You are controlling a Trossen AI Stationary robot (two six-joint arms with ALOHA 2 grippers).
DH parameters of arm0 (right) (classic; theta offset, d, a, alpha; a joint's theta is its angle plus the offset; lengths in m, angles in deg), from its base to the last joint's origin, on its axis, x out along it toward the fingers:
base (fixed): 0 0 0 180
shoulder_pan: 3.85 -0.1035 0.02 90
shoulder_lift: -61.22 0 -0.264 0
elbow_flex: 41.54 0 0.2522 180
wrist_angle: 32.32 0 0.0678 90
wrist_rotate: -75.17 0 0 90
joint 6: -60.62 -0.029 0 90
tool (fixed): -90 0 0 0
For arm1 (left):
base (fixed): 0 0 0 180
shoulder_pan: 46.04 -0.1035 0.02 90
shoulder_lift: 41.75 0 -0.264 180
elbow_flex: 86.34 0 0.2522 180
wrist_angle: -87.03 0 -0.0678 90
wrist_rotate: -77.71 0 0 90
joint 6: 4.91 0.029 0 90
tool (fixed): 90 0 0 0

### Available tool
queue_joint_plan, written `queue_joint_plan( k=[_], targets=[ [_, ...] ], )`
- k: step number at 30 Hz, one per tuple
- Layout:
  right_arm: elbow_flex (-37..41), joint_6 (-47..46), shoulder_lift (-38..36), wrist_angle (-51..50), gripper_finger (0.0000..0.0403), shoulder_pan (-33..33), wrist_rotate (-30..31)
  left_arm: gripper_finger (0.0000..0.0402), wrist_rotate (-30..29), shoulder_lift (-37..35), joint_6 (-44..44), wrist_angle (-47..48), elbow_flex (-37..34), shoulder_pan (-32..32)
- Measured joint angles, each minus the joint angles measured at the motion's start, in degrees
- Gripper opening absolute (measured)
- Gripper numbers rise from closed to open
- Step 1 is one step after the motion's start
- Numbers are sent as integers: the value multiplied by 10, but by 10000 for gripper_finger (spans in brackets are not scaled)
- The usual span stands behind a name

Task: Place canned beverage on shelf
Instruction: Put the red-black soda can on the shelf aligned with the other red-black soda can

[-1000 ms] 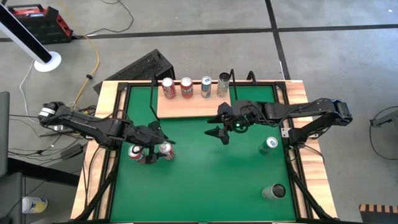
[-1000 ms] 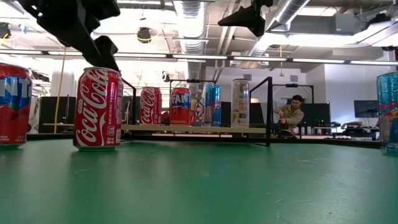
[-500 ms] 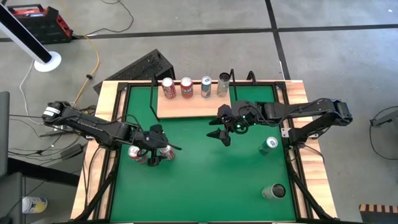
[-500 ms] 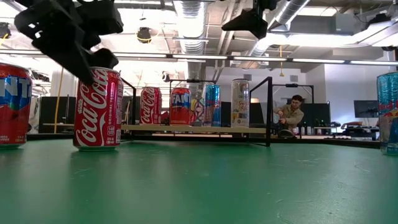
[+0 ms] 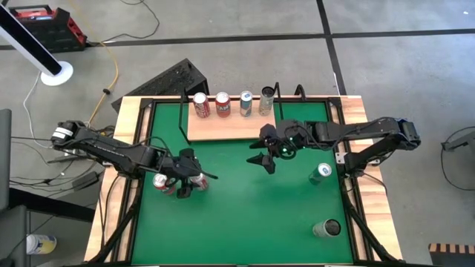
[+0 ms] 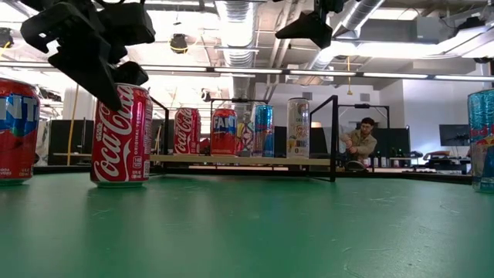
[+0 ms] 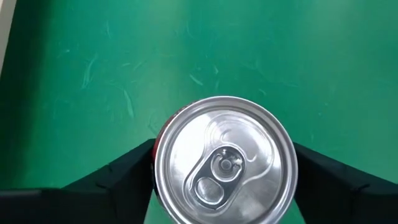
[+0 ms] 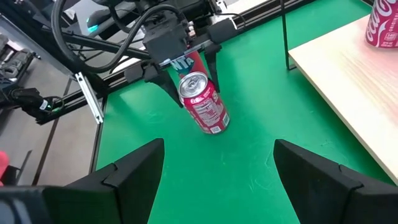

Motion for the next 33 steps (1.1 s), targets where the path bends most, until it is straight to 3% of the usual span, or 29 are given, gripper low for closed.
queue_joint_plan(
  k=[6,12,20,28,33],
  targets=[
    [0,0,0,0,326,0,1,278,1,0,17,53,37,-22],
    [0,0,0,0,326,4,1,278,-3,0,101,112,137,-68],
    [0,0,0,23,326,15,2,278,24,0,200,150,234,-217],
    [0,0,0,37,326,15,3,278,80,24,285,149,238,-375],
    [0,-1,0,53,326,19,3,278,121,66,315,133,238,-422]
  ],
)
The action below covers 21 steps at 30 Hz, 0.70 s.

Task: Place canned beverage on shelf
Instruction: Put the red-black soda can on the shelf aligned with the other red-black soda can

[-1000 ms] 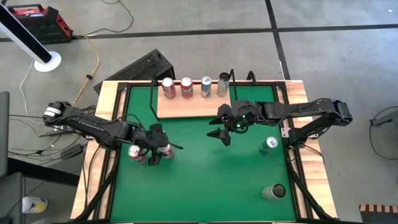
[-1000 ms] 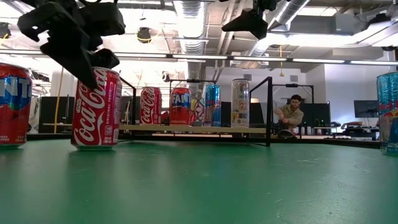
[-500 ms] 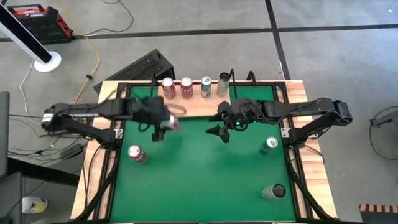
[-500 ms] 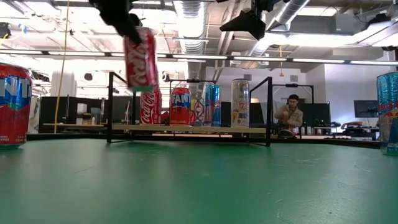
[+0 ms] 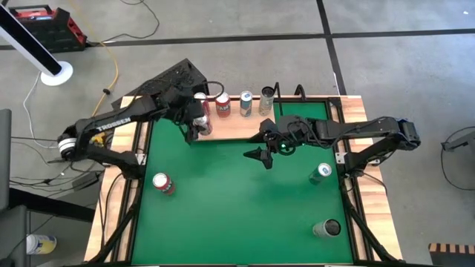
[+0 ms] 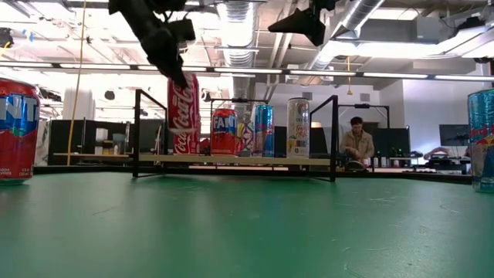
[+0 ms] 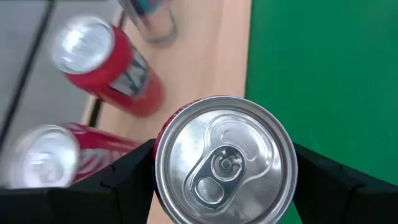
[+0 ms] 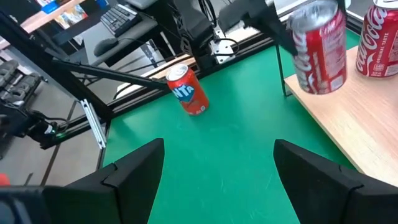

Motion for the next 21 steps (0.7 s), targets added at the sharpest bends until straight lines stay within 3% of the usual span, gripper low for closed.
queue_joint_plan(
  k=[9,21],
  targets=[
    [0,-10,0,0,326,0,0,278,-3,60,38,1,0,-9],
    [0,-10,0,-2,326,0,0,278,-2,79,49,-2,0,-39]
  ],
)
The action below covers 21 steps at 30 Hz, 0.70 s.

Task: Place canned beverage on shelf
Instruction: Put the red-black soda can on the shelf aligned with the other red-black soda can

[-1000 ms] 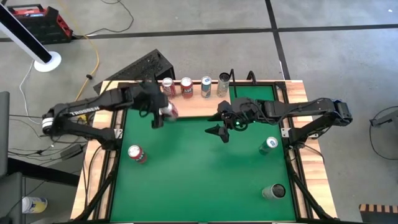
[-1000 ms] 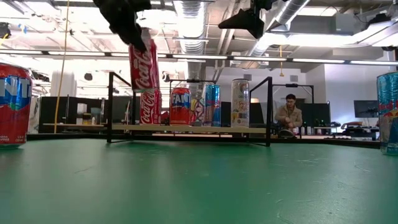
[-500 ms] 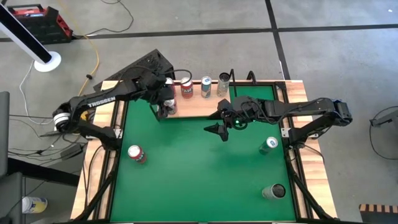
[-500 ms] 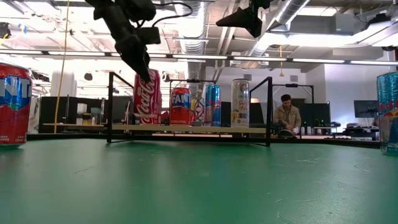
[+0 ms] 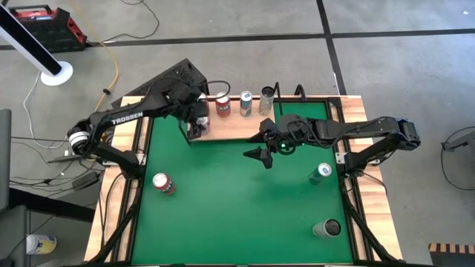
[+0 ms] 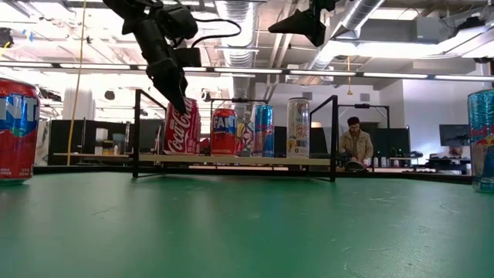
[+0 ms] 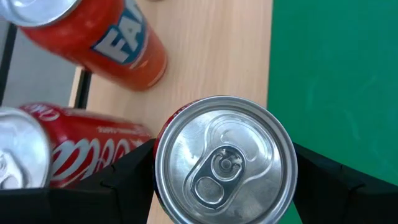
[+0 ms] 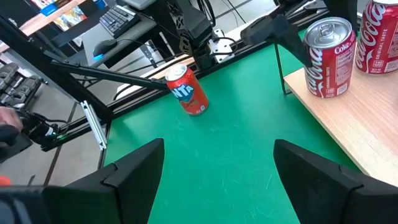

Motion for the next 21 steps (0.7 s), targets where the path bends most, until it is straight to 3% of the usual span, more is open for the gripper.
queue_joint_plan(
  k=[6,17,21],
  targets=[
    [0,0,0,-2,326,0,0,278,50,0,-20,2,0,-20],
    [0,0,0,-2,326,0,0,279,28,-1,-5,16,0,-20],
    [0,0,0,-2,326,0,0,328,24,-1,-8,18,0,-20]
  ],
)
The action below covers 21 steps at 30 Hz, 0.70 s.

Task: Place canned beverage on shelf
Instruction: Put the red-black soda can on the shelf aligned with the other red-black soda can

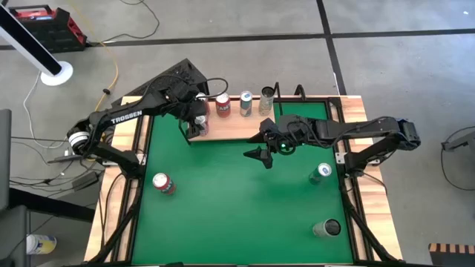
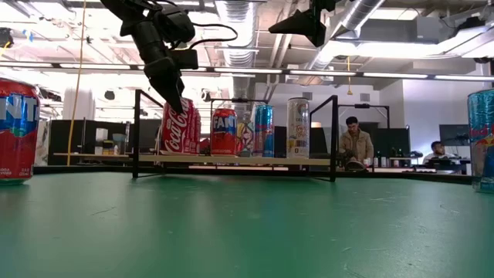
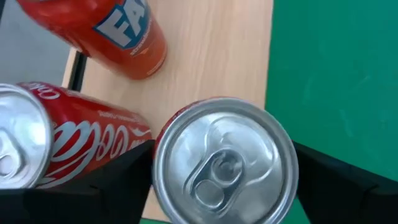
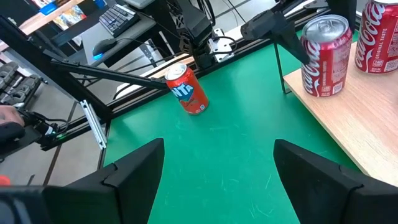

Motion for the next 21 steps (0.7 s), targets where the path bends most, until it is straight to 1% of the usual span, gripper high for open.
queue_joint_plan(
  k=[2,5,13,18,21],
  targets=[
    [0,0,0,0,326,0,0,351,-5,0,0,0,0,0],
    [0,0,0,0,326,0,0,363,-12,0,0,0,0,0],
    [0,0,0,0,326,0,0,362,-12,-4,-15,-8,2,2],
    [0,0,0,0,326,0,0,362,-6,-4,-19,1,36,7],
    [0,0,0,0,326,0,0,363,-5,-4,-21,13,69,13]
  ],
)
